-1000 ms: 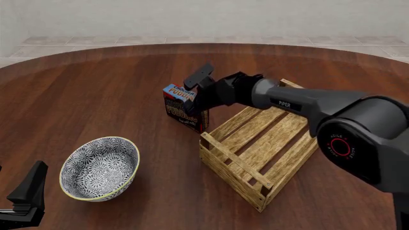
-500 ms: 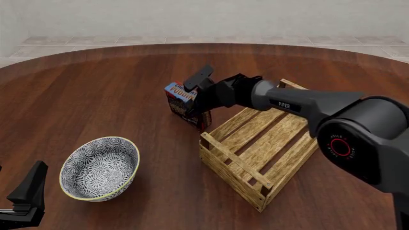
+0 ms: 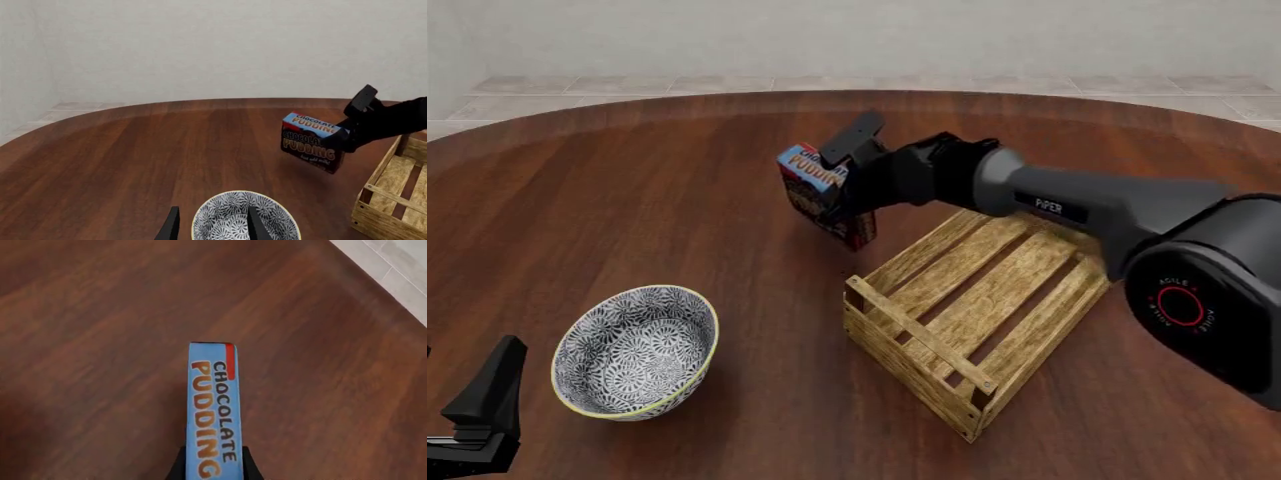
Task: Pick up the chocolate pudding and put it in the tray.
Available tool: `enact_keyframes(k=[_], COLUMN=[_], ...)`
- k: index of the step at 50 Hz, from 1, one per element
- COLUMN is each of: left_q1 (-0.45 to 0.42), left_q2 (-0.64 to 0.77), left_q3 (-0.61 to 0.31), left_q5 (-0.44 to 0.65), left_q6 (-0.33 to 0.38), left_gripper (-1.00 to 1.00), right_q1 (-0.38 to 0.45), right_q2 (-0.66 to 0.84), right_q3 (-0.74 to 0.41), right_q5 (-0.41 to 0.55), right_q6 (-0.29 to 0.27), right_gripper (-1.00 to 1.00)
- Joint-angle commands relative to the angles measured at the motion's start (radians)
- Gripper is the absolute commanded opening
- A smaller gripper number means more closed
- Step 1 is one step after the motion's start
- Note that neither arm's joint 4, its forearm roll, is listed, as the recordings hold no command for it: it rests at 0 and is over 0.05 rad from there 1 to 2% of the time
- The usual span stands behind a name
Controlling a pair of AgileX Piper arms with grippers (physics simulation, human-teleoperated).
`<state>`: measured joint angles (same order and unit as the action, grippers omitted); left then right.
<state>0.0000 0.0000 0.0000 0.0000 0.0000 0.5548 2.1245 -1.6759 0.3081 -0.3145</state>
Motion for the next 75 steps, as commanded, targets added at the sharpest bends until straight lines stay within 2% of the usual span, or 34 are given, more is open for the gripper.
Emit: enact_keyframes(k=[1,14,26,40,75], left_q1=[0.000,0.000,0.000,0.000,0.000], left_q2=[0.000,0.000,0.000,0.000,0.000], left_q3=[0.000,0.000,0.000,0.000,0.000], left_q5=[0.000,0.000,0.000,0.000,0.000], left_q6=[0.000,0.000,0.000,0.000,0.000], left_gripper=[1.00,1.00,1.00,1.00,1.00], right_q1=[-0.012,-0.008,-0.016,-0.056,-0.124], right_q2=[-0.059,-0.167,-0.333,-0.467,-0.618], right_q3=[0.008,0.094,0.298,0.443,0.641], right_q5=[0.005,-0.007,-0.061,-0.095,-0.142], right_q6=[0.016,0.005,-0.022,-0.018,-0.045], right_gripper=[-1.00,-1.00,-1.00,-1.00,-1.00])
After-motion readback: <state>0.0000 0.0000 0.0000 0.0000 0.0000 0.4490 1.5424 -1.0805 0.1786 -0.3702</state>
